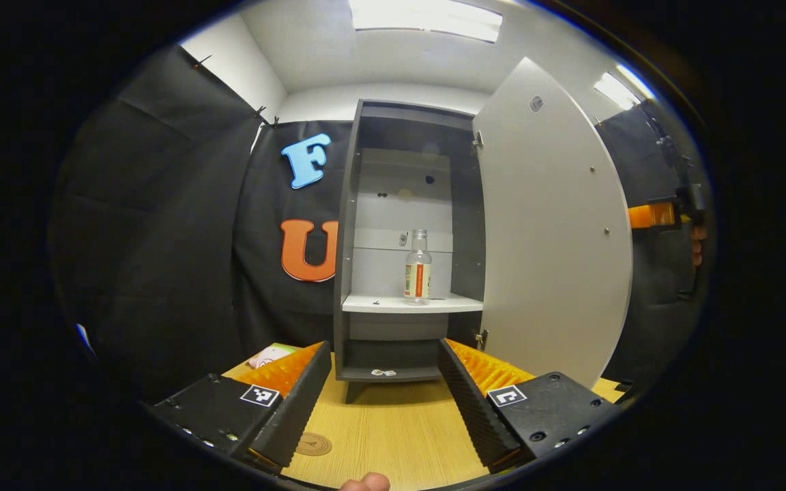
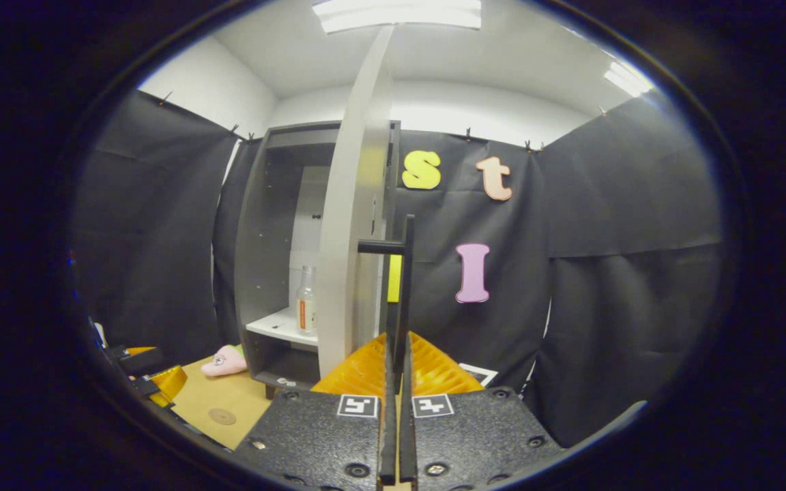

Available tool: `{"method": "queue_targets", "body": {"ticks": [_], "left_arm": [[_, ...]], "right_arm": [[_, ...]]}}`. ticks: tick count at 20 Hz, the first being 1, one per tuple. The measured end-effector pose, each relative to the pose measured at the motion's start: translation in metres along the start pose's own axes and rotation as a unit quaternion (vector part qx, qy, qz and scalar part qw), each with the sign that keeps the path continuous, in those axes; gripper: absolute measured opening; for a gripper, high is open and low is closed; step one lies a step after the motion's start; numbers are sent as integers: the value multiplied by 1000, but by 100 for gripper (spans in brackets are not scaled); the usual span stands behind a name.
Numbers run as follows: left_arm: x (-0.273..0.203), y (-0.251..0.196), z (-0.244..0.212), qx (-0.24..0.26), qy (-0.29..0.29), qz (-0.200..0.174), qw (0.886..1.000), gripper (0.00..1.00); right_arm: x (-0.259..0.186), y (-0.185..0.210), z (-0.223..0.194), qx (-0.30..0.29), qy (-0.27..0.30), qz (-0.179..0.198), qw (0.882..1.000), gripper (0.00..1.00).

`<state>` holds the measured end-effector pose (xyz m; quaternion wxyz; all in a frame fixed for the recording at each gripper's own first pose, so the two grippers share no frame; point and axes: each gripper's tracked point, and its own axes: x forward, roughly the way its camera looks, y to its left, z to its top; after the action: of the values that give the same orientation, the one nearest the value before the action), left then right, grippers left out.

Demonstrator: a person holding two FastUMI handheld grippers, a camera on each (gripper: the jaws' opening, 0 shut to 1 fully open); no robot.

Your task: Open the cabinet door with the right hand, grasp the bottle in the cabinet with the left hand and place it on the coaster, then close the cabinet door with the right hand.

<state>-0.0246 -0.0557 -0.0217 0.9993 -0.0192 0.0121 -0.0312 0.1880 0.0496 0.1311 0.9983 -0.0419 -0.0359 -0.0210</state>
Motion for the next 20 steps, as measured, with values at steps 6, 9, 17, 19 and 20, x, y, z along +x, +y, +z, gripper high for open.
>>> {"method": "queue_targets", "body": {"ticks": [6,9,17,19,20], "left_arm": [[2,-1,7,-4,-9,-2,1000,95],[4,-2,10,-5,-11,-8,1000,95],[10,-13,27,9,-1,-23,1000,95],[10,-13,29,13,-3,-19,1000,95],[10,-12,29,15,-3,-15,1000,95]], "right_arm": [[-17,-5,-13,-3,-8,29,1000,4],[-37,-27,-33,-44,2,-1,999,4],[-41,-22,-51,18,-14,25,999,7],[-39,-26,-61,23,-5,31,999,29],[-40,-33,-64,18,-2,26,999,46]]}}
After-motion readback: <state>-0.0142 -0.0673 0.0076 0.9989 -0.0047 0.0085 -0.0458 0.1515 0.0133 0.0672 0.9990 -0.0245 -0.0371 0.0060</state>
